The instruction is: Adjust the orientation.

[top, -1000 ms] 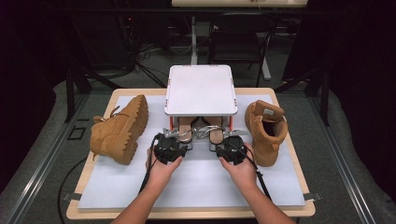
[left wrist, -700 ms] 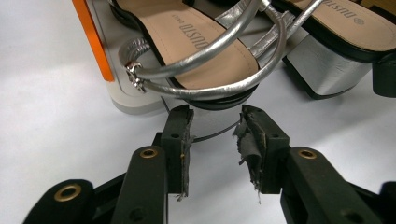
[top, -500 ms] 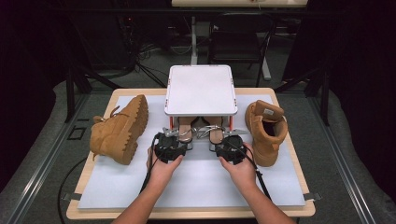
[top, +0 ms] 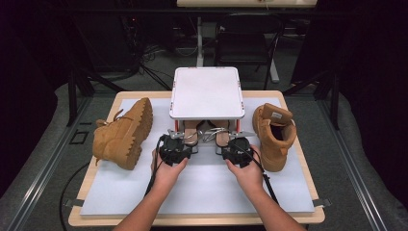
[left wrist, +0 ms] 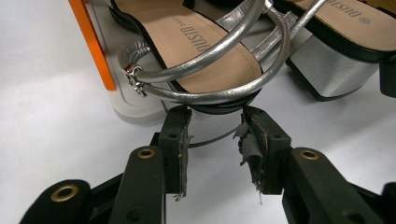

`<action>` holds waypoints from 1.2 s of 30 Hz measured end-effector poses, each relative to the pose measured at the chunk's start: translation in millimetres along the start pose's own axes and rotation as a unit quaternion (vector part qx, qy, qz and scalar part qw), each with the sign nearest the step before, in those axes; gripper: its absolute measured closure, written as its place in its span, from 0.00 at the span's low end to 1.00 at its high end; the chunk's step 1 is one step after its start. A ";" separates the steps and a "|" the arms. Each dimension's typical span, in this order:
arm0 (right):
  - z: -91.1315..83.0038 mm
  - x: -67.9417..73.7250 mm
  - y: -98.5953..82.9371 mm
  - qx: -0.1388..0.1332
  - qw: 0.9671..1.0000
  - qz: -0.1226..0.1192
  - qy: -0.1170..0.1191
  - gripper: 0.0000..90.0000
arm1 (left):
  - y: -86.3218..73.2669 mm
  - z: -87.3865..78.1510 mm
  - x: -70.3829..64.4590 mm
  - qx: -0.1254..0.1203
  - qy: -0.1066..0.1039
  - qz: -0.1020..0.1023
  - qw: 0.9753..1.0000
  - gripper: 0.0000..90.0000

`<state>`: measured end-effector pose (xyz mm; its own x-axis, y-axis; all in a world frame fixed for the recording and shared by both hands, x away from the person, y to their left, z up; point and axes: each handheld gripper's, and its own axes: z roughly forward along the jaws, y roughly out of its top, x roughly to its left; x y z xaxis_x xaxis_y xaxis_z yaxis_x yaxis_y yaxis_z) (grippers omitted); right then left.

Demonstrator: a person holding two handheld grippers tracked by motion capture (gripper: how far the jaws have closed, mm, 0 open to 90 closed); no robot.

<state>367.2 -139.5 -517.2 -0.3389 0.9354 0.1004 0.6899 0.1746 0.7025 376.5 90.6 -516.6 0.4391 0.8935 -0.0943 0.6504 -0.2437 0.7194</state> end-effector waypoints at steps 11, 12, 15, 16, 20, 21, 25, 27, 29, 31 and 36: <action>3.6 -1.4 11.5 -0.004 1.000 0.004 -0.003 0.72 | 12.0 4.1 3.5 -0.002 0.006 -0.003 1.000 0.70; 4.4 -1.5 12.0 -0.005 1.000 0.001 -0.005 0.72 | 13.0 5.7 3.9 -0.001 0.006 -0.002 1.000 0.70; 8.6 -1.0 14.1 0.001 1.000 0.001 -0.007 0.72 | 15.0 7.5 5.7 0.001 0.006 -0.005 1.000 0.70; 9.6 -1.2 14.4 0.005 1.000 0.001 -0.009 0.72 | 15.8 8.2 6.5 0.000 0.006 -0.005 1.000 0.70; 14.5 -1.2 16.2 0.002 1.000 -0.002 -0.010 0.72 | 17.8 10.8 8.1 -0.001 0.006 -0.006 1.000 0.70; 15.6 -0.9 16.8 0.003 1.000 -0.001 -0.012 0.72 | 18.2 11.6 8.3 0.000 0.006 -0.005 1.000 0.70; 19.3 -2.1 19.0 0.002 1.000 -0.001 -0.014 0.72 | 20.0 15.1 10.1 0.005 0.005 -0.001 1.000 0.71; 21.3 -2.6 19.8 0.000 1.000 0.001 -0.015 0.72 | 20.4 17.4 10.7 0.004 0.001 -0.005 1.000 0.71; 22.7 -3.3 20.5 0.000 1.000 0.001 -0.015 0.72 | 20.7 18.3 10.2 0.002 0.002 -0.004 1.000 0.71; 24.1 -3.3 20.7 0.000 1.000 -0.001 -0.015 0.72 | 20.9 19.1 10.7 0.003 0.002 -0.004 1.000 0.71; 26.2 -4.8 22.5 -0.002 1.000 -0.003 -0.015 0.72 | 20.6 21.2 12.0 0.004 0.002 -0.006 1.000 0.71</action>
<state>401.0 -132.0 -520.4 -0.3236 0.9432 0.0748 0.6853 0.1791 0.7059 408.3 88.3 -517.5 0.4299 0.8973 -0.1001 0.6602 -0.2368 0.7127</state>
